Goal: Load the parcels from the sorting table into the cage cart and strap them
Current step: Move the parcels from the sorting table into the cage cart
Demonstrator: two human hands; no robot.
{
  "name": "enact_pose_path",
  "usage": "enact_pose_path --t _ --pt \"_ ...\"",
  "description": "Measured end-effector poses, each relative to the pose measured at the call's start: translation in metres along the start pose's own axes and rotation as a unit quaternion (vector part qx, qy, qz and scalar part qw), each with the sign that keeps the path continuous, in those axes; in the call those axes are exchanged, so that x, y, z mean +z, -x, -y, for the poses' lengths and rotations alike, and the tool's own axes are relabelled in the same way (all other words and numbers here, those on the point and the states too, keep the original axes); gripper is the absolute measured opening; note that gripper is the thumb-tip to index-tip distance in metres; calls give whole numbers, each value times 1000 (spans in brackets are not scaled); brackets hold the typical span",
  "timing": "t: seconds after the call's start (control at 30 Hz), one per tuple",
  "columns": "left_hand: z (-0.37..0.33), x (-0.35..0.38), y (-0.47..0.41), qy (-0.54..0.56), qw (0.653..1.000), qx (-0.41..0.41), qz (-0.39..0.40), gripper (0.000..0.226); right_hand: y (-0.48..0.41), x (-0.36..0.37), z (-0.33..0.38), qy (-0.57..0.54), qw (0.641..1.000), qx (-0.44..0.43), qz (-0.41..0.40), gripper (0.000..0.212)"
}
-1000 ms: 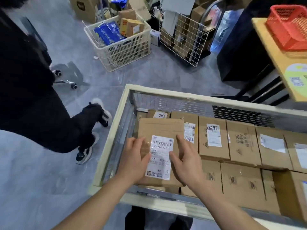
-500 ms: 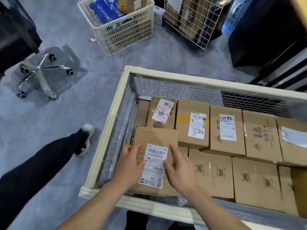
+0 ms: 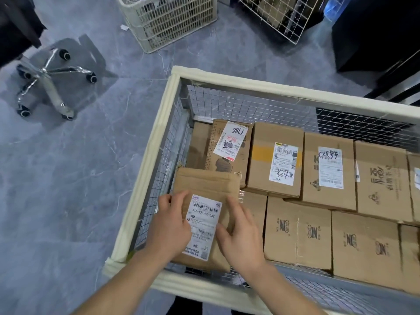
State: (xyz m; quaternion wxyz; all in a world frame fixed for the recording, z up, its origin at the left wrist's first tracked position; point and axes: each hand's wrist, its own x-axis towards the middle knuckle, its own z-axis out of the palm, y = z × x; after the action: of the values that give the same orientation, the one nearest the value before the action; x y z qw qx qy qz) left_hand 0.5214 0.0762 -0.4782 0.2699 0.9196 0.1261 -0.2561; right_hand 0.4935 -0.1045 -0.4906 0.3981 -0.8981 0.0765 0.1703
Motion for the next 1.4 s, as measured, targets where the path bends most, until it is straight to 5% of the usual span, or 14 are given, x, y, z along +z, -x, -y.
enact_pose_path --t 0.67,1.4 --pt "-10 -7 10 -54 998 -24 12 68 11 -4 12 5 998 66 8 74" --pt "20 19 -32 -46 997 -51 42 68 -27 35 -8 28 994 42 97 77"
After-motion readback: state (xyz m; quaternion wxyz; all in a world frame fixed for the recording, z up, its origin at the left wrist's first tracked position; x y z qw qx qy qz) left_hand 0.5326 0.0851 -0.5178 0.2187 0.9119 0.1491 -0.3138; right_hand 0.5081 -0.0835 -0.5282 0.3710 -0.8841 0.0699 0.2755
